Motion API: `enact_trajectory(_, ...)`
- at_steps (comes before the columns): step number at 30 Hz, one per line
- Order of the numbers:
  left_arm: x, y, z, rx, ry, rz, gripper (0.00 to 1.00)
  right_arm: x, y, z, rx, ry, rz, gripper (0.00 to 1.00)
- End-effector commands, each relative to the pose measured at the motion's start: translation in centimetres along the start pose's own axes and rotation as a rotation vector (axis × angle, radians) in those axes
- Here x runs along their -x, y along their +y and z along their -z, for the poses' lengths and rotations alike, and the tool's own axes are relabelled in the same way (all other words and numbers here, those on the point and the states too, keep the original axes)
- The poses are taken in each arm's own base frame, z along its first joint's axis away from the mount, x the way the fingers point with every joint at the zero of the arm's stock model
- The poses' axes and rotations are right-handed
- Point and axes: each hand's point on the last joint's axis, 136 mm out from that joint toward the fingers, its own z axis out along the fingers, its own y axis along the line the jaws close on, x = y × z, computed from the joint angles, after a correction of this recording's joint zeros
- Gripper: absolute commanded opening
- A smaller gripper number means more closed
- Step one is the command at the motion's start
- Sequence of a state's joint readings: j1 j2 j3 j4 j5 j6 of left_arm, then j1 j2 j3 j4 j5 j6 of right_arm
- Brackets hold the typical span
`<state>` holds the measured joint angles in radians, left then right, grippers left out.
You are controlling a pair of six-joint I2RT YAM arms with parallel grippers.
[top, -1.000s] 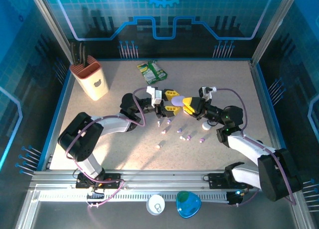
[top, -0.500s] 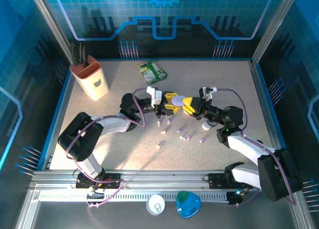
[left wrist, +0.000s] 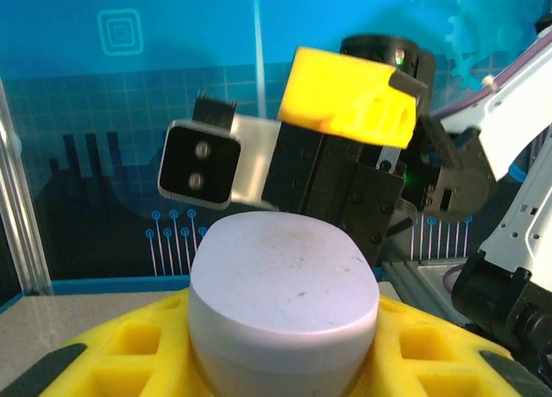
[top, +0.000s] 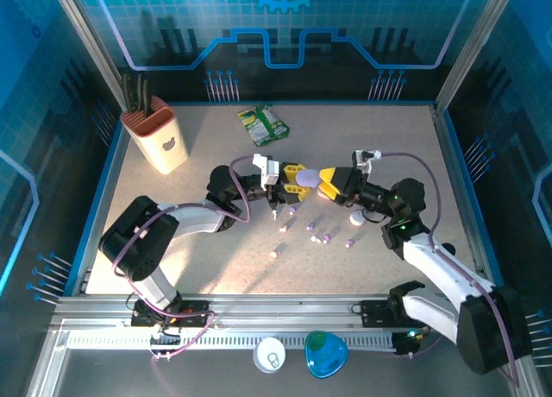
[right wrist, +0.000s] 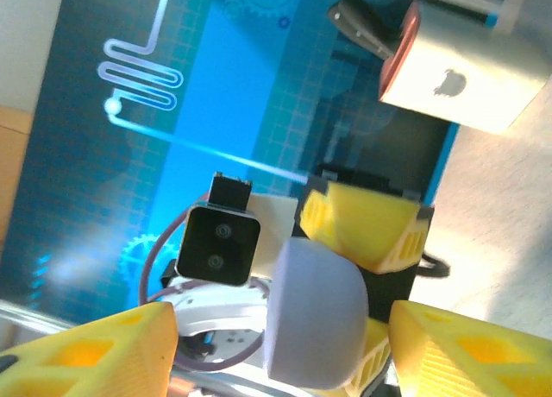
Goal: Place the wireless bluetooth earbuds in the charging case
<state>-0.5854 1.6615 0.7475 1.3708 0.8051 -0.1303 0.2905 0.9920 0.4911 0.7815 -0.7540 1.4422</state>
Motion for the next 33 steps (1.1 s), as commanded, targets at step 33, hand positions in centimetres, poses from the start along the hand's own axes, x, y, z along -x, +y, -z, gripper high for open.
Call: enact_trajectory(33,-0.9,-3.0,5.0,0.054,0.111,0.122,0.33,-0.6,-2.0,-3.6,-0.414,0.373,1.129,0.97)
